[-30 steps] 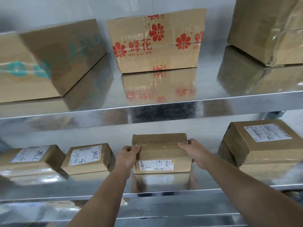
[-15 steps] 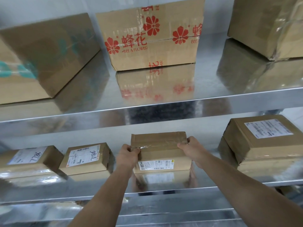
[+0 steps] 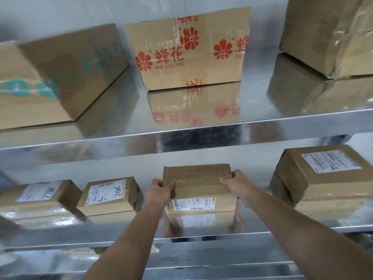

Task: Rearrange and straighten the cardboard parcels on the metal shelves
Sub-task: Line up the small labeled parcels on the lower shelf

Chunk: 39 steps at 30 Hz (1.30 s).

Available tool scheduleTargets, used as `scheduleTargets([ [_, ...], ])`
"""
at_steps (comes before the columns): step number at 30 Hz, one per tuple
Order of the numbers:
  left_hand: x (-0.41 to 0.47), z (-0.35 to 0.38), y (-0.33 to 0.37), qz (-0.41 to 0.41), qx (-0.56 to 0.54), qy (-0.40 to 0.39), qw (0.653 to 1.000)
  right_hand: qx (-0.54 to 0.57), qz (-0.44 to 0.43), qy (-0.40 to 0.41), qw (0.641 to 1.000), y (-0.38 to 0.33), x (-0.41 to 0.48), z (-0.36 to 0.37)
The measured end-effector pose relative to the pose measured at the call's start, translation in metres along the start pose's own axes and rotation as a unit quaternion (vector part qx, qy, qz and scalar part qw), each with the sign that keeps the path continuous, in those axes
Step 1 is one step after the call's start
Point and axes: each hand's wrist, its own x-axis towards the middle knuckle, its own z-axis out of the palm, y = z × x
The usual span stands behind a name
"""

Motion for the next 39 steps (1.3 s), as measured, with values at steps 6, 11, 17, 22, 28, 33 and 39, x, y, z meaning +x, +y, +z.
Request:
scheduleTargets([
  [6, -0.007, -0.004, -0.003, 0.005, -0.046, -0.022, 0.999, 0.037, -0.003, -0.001, 0.999, 0.004, -0.008, -0.002],
  [11, -0.007, -0.009, 0.001, 0.018, -0.083, -0.03, 0.996, 0.064, -0.004, 0.01, 0.998, -0.004, -0.017, -0.008],
  [17, -0.006, -0.017, 0.01, 0.031, -0.15, -0.032, 0.988, 0.12, -0.012, 0.015, 0.993, -0.006, -0.009, -0.015],
  [22, -0.006, -0.019, 0.012, 0.021, -0.172, -0.029, 0.985, 0.175, -0.012, 0.013, 0.984, -0.018, -0.016, -0.016],
  [28, -0.005, -0.022, 0.013, -0.008, -0.195, -0.047, 0.98, 0.207, -0.012, -0.012, 0.978, -0.024, -0.022, -0.016],
  [33, -0.005, -0.023, 0.011, -0.017, -0.161, -0.064, 0.985, 0.163, -0.012, -0.002, 0.987, -0.019, -0.021, -0.013],
  [39, -0.008, -0.017, 0.006, -0.018, -0.111, -0.064, 0.992, 0.103, -0.011, -0.008, 0.995, -0.011, -0.019, -0.009],
])
